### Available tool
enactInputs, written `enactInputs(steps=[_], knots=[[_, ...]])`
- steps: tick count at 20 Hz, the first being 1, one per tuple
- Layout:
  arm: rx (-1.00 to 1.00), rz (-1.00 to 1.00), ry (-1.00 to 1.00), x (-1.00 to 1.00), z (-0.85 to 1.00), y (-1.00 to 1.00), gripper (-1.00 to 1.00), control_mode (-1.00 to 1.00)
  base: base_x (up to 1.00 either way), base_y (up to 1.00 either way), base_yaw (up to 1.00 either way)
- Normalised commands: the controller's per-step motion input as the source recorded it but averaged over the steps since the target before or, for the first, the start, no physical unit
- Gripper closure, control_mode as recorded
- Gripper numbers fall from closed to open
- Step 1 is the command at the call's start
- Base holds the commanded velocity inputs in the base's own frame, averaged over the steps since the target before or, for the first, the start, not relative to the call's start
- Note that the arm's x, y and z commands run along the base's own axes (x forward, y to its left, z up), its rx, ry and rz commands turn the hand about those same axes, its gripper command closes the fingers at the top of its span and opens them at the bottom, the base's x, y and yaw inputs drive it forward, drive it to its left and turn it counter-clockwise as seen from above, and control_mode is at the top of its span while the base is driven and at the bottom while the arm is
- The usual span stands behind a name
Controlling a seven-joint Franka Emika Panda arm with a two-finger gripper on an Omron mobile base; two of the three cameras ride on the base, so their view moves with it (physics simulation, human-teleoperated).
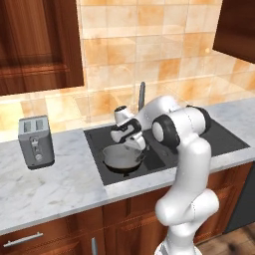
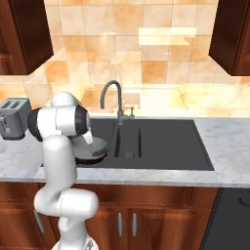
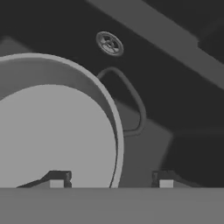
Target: Move the pot and pan from the stove into the sink.
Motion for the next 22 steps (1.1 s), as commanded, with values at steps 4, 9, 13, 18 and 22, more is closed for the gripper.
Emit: enactInputs(steps=[4,9,13,18,22], knots=[[0.0,-0.02,-0.17,-0.32,0.99,-0.1,-1.0,-1.0,0.0,0.0,0.0],[0.0,0.0,-0.37,-0.79,0.64,-0.21,-1.0,-1.0,0.0,0.0,0.0],[0.0,0.0,-0.42,-0.84,0.48,-0.13,-1.0,-1.0,0.0,0.0,0.0],[0.0,0.0,-0.45,-0.81,0.44,-0.05,-1.0,-1.0,0.0,0.0,0.0],[0.0,0.0,-0.45,-0.78,0.44,-0.03,-1.0,-1.0,0.0,0.0,0.0]])
